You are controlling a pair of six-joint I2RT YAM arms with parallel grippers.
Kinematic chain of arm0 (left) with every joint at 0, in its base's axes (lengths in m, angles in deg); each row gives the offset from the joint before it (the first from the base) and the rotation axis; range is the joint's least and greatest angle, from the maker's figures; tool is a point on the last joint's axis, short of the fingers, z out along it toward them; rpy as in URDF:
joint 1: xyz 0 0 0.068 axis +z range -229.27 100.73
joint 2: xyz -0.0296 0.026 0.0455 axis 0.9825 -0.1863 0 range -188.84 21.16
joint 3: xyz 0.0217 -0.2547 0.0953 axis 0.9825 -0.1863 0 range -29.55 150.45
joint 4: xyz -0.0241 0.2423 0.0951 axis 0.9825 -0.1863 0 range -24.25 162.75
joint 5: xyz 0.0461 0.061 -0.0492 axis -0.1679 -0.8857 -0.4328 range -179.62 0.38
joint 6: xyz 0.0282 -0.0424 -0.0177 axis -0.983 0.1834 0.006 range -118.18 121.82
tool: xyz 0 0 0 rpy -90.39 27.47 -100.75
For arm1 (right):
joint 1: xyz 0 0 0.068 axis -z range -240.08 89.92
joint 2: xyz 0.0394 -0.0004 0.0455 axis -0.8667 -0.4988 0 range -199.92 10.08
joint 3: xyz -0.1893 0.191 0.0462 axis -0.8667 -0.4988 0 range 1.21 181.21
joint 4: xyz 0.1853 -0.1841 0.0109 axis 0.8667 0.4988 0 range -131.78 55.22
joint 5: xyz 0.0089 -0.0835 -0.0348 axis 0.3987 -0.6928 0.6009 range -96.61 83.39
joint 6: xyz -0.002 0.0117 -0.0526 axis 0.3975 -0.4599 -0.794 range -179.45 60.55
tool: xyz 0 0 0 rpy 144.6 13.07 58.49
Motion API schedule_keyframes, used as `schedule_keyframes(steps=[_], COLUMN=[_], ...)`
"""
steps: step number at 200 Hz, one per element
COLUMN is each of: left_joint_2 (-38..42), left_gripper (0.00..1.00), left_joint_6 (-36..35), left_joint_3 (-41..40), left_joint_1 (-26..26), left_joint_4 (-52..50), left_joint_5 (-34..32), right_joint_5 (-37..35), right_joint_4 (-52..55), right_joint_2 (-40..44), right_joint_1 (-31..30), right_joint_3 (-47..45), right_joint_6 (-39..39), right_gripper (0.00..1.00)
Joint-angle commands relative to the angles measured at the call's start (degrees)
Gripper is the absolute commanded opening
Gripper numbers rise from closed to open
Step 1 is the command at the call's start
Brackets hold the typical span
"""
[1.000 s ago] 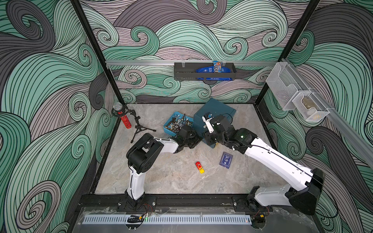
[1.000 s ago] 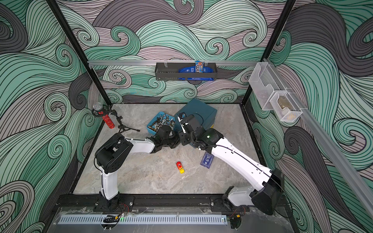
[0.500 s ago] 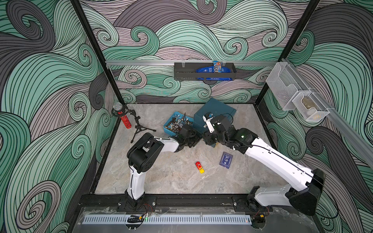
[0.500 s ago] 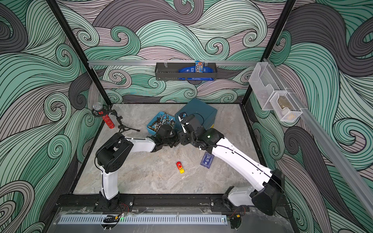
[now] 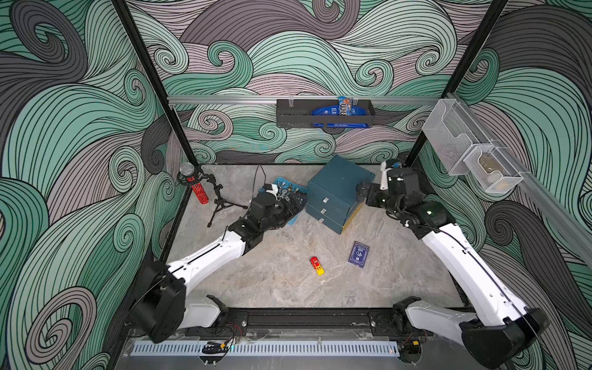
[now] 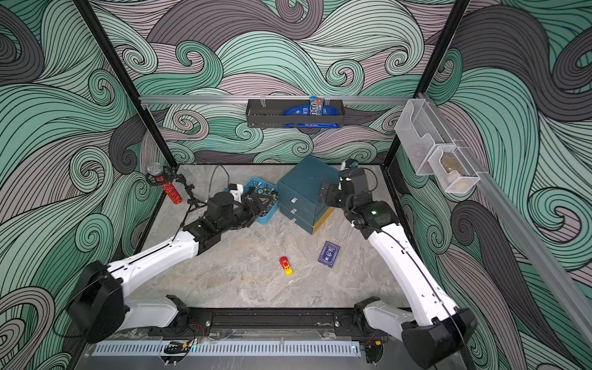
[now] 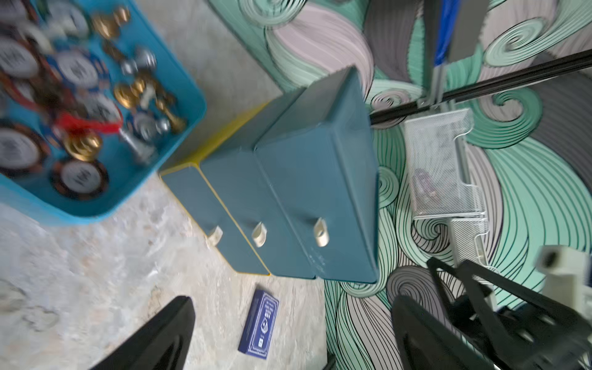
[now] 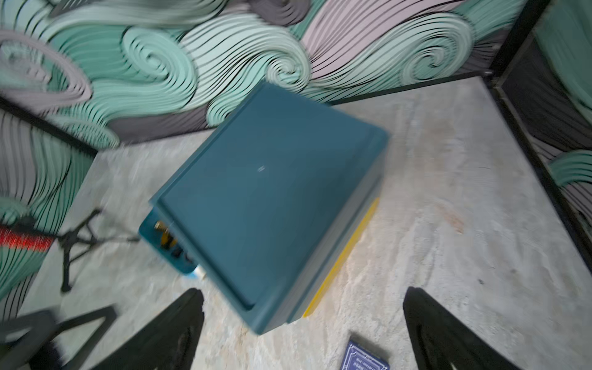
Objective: Put the paint cans in the drawer according to color
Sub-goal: Reset both arms
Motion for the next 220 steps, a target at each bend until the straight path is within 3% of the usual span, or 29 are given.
schedule_keyframes(steps=[1, 20, 35, 70, 98, 115, 132, 142, 171, 186, 194, 212, 220], left_joint_2=[5.0, 6.0, 7.8, 17.0, 19.7, 19.5, 19.1, 17.7, 12.8, 9.6, 8.3, 6.7, 5.7], left_gripper=[0.99, 0.99, 0.99, 0.99, 0.99, 0.99, 0.99, 0.99, 0.99, 0.99, 0.99, 0.99, 0.99], left_joint_6=[-10.8, -11.3, -12.1, -28.5, -39.0, -44.9, -52.3, -56.5, -63.9, -64.8, -63.9, -64.0, -63.8], left_joint_3=[3.2, 7.1, 5.4, -8.8, -16.7, -22.0, -28.2, -31.9, -41.0, -43.0, -43.8, -45.5, -45.3], left_joint_1=[0.4, 0.3, 0.4, 0.8, 3.4, 5.8, 7.9, 9.2, 13.8, 15.8, 17.0, 18.4, 19.0], left_joint_4=[-13.7, -25.2, -27.0, -11.2, -3.3, 4.6, 15.8, 23.4, 43.7, 47.6, 48.9, 55.7, 57.0], left_joint_5=[-9.9, -20.6, -26.8, -33.0, -38.3, -38.8, -39.6, -40.5, -40.5, -40.9, -40.5, -36.8, -35.3], right_joint_5=[-4.9, -13.0, -16.4, -19.6, -20.2, -18.8, -14.6, -12.8, -10.8, -10.0, -7.8, -6.6, -6.4], right_joint_4=[-1.7, -3.7, -10.6, -45.5, -73.0, -82.0, -94.5, -94.1, -109.7, -114.8, -112.4, -115.1, -121.5], right_joint_2=[3.1, 4.7, 5.3, 8.8, 4.2, -1.2, -6.6, -8.6, -17.4, -21.0, -21.1, -21.9, -23.7], right_joint_1=[3.3, 8.1, 10.2, 10.4, 10.5, 10.8, 11.8, 12.2, 14.3, 15.0, 15.0, 15.8, 16.5], right_joint_3=[-2.6, -9.4, -17.4, -41.4, -55.6, -58.2, -61.4, -59.6, -59.8, -60.4, -59.5, -61.0, -63.3], right_joint_6=[5.6, 10.6, 10.1, -2.9, -17.6, -23.1, -24.5, -25.5, -24.8, -24.5, -25.1, -24.3, -23.9], right_gripper=[1.00, 1.00, 1.00, 1.00, 1.00, 1.00, 1.00, 1.00, 1.00, 1.00, 1.00, 1.00, 1.00])
